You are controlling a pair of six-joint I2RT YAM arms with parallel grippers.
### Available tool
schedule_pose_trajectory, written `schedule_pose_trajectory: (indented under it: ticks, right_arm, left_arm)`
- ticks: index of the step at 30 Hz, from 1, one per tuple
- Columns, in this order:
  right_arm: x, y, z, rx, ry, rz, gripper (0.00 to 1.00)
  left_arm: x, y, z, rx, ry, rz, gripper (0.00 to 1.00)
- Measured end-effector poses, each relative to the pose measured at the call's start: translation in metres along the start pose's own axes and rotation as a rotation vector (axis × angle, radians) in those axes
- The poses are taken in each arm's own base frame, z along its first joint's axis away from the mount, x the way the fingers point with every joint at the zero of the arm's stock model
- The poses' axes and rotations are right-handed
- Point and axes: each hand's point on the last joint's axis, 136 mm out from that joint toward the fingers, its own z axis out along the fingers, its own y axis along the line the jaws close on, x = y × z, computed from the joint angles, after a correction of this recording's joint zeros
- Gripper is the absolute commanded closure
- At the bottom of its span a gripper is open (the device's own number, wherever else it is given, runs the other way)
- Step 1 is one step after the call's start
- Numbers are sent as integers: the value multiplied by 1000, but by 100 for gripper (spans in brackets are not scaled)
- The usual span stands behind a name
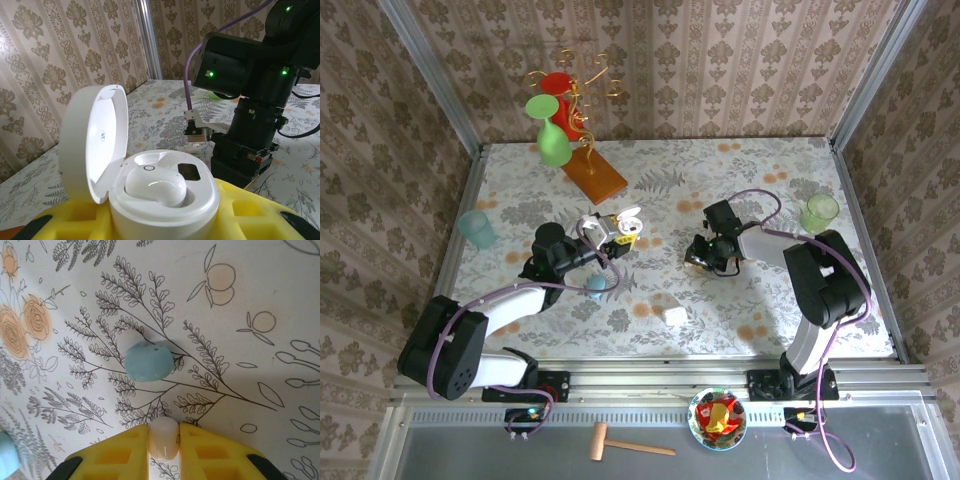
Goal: Insert the wireless bluetooth earbuds into the charging case
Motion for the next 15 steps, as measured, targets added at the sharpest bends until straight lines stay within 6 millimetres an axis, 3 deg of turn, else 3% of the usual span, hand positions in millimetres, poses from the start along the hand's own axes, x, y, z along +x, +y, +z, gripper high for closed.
schedule_pose_trajectory:
  ticks: [4, 7, 11, 15]
  right_arm:
    - [8, -2, -17, 67, -12, -54, 82]
    - [5, 14, -42, 84, -63, -125, 82]
    - [-2, 63, -82, 43, -169, -284, 82]
    - [3, 109, -115, -8, -260, -457, 82]
  left_arm:
    - [6, 0, 2, 2, 11, -8, 86]
    - [13, -1, 4, 10, 27, -21, 86]
    - [15, -4, 4, 30, 28, -25, 86]
    - [16, -8, 4, 44, 28, -34, 86]
